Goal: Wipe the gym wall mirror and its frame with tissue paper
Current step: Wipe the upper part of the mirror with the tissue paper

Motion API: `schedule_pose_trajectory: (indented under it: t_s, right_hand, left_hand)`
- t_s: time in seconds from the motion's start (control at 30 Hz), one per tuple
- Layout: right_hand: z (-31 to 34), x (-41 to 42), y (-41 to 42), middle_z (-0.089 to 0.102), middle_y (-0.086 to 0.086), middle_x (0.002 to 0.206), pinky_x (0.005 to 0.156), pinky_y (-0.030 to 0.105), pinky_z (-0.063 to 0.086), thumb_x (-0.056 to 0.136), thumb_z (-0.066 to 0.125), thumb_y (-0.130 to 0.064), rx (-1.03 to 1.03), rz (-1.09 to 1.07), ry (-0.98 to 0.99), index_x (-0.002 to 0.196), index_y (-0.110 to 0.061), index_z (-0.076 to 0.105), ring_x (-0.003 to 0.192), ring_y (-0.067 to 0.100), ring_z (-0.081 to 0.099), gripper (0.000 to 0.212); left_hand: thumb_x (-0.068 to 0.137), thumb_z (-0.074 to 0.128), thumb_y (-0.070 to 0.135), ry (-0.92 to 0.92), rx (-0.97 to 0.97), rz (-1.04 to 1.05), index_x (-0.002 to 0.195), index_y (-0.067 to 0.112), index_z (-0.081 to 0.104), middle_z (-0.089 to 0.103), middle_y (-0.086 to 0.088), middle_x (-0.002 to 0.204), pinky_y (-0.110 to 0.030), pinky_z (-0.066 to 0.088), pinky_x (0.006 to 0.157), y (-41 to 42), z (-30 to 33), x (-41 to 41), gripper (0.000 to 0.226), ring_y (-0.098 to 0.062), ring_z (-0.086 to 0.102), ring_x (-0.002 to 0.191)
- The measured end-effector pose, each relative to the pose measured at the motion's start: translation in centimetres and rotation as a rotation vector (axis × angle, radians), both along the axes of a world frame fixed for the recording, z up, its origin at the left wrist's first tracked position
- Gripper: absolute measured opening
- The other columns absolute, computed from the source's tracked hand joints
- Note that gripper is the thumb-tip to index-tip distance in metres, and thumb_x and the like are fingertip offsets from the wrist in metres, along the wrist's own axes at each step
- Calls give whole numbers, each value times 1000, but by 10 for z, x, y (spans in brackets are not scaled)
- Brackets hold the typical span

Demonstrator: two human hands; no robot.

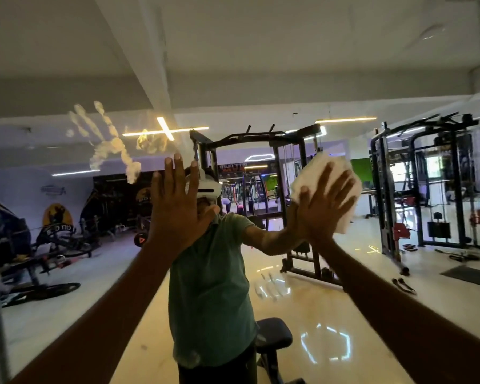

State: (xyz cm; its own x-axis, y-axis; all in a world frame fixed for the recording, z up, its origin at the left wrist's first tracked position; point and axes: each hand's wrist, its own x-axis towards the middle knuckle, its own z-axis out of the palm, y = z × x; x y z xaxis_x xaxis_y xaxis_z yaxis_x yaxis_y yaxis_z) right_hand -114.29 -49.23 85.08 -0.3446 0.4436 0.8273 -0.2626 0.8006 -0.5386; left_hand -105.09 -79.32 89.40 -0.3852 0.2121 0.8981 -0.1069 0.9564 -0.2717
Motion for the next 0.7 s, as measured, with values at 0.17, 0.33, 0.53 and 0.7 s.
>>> schedule_pose_trajectory:
  t_s: [0.17, 0.33, 0.53, 0.7]
  right_hand:
    - [-97, 41, -98, -6, 23, 173, 125, 68, -4, 104, 35, -60, 530, 166, 66, 168, -19, 11, 159, 45, -8, 80]
    - [-93, 16, -29, -5, 19, 174, 122, 71, 15, 104, 34, -62, 800, 99, 118, 168, -23, 11, 161, 41, -3, 78]
    - [-42, -4, -9, 13, 28, 170, 119, 75, 19, 104, 23, -63, -49, -6, 14, 165, -9, 24, 156, 51, 13, 82]
    - [-62, 41, -136, 0, 24, 173, 124, 71, -2, 103, 29, -67, 335, 130, 87, 168, -17, 12, 159, 47, -1, 84]
  left_hand:
    - [84, 13, 86, -9, -15, 8, 166, 14, 0, -12, -24, 170, -63, 6, 126, -1, -2, 1, 110, -43, -9, 157]
    - [85, 15, 86, -17, -21, -17, 166, 15, -1, -12, -22, 170, -61, 4, 126, -3, -1, 5, 108, -41, -10, 158]
    - [87, 28, 79, -44, -11, -22, 166, 15, 4, -9, -23, 170, -61, 4, 126, -3, -1, 3, 105, -43, -7, 158]
    - [103, 58, 29, -44, 13, -282, 157, 8, 35, 40, -25, 158, -59, 39, 113, -19, 12, 38, 63, -42, 43, 143]
